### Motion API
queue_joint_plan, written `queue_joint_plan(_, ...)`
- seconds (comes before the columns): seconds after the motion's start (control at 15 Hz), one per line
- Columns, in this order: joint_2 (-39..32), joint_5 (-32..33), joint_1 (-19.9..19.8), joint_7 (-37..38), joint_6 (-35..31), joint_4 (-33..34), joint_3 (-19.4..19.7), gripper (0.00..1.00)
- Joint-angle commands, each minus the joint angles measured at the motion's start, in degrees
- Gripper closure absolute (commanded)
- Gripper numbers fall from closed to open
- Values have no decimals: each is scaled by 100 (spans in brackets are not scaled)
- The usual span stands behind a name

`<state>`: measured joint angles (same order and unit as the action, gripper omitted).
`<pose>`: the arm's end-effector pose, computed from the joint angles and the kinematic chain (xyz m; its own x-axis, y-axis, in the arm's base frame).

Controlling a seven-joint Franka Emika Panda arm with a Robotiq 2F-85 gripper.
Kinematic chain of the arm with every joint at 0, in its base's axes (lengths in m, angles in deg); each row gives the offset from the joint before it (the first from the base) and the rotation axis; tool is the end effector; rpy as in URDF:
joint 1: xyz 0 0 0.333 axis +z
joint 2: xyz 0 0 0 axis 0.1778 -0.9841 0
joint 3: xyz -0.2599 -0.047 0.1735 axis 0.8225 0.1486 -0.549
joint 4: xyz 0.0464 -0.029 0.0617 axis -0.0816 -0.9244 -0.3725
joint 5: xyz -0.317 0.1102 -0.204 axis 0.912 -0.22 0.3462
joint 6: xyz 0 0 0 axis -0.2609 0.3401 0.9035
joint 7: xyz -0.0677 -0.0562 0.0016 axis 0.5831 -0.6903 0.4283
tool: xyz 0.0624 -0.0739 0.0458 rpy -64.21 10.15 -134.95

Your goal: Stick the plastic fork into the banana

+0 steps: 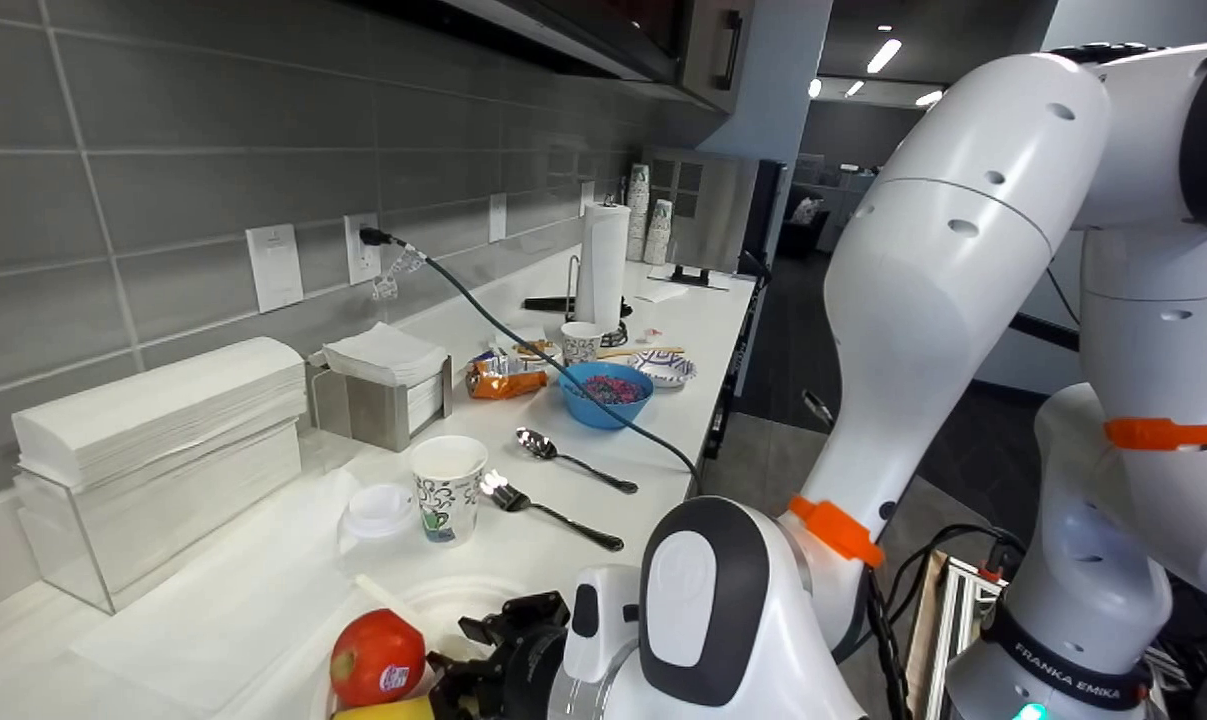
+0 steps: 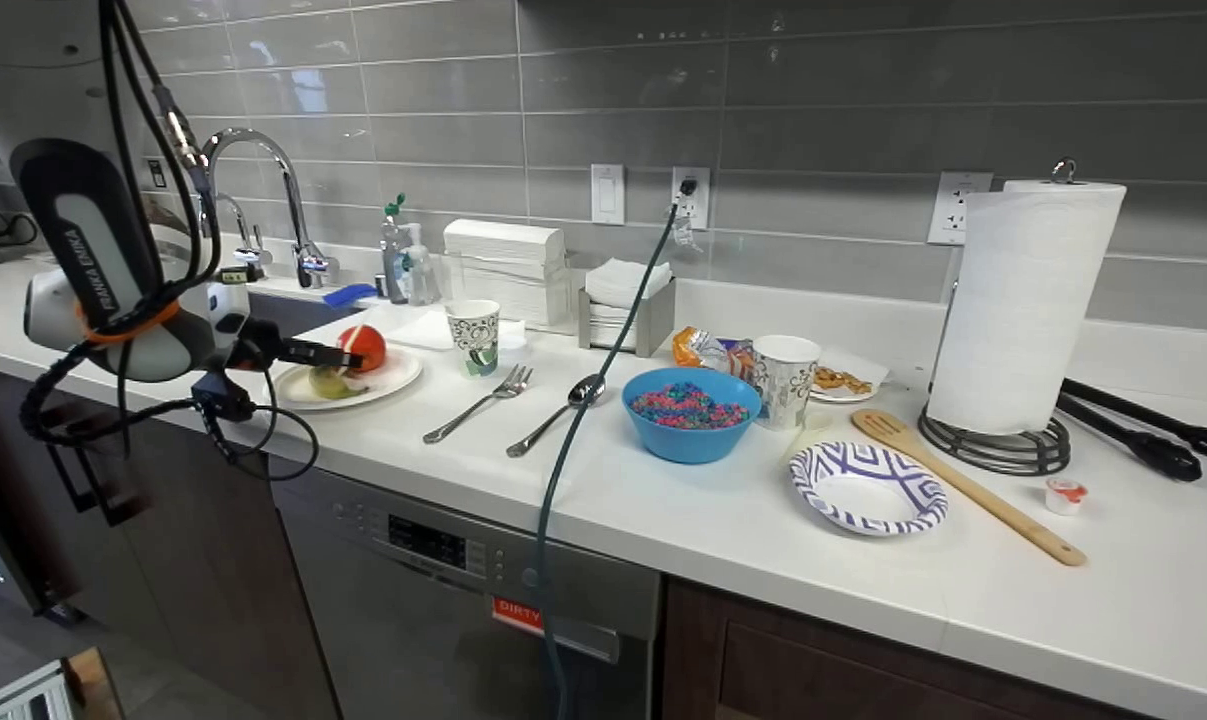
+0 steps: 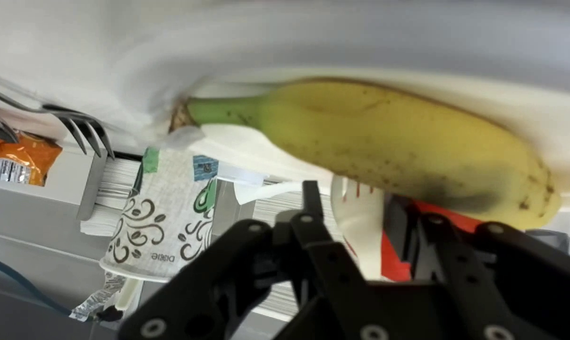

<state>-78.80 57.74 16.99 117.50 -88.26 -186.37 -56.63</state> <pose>0.3225 0.4344 0.2151 0.4362 0.2015 0.8770 0.0980 -0.9795 0.1763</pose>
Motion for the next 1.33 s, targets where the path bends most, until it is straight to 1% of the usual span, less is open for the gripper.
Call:
queue_joint_plan(0.0,178,-86,-87,230,-288,-276,-14,30)
queue_joint_plan(0.07,242,-90,-91,230,-265,-304,-15,22)
queue_joint_plan(0.27,396,-67,-87,230,-181,-391,-14,1)
queue_joint_plan(0.6,754,118,-104,483,-303,-509,-36,0)
queue_joint_plan(0.8,1126,386,-127,1084,-502,-622,-60,1)
queue_joint_plan(0.93,1530,517,-146,1427,-747,-813,-69,0)
queue_joint_plan(1.0,1797,658,-163,1664,-951,-945,-68,0)
queue_joint_plan(1.13,2291,606,-188,1793,-1489,-1162,-18,0)
queue_joint_plan(1.27,2944,338,-192,1588,-2194,-1472,101,0)
